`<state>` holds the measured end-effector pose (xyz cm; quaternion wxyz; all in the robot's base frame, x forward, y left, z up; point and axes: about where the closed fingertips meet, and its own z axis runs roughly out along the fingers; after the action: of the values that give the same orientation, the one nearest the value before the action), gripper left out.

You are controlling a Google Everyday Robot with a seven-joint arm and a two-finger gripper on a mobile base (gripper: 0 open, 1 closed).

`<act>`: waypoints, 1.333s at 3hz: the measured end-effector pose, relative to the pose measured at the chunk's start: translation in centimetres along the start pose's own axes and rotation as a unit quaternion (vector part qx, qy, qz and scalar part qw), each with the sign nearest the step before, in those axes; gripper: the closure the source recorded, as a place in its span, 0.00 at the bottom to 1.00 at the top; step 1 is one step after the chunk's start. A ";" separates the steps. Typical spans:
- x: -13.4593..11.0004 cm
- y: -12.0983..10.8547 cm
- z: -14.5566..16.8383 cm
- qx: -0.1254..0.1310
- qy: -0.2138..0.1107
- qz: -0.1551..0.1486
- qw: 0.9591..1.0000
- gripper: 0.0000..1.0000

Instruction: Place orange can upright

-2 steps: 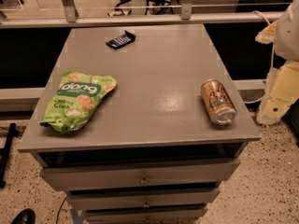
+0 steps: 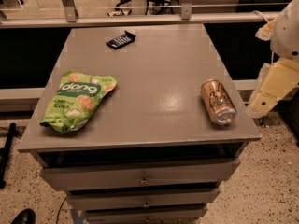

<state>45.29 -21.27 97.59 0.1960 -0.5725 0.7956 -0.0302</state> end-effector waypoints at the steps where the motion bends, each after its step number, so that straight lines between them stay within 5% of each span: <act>1: -1.4 -2.3 2.5 0.029 -0.035 0.075 0.996 0.00; 3: -0.4 -5.8 9.9 0.043 0.007 0.223 0.974 0.00; 4: 0.7 -5.7 13.1 0.035 0.041 0.299 0.953 0.00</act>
Offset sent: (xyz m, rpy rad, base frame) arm 0.1122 0.0003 -0.0735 0.2598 0.0064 -0.7537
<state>54.74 -21.55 86.92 0.1829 -0.2990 0.9363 -0.0215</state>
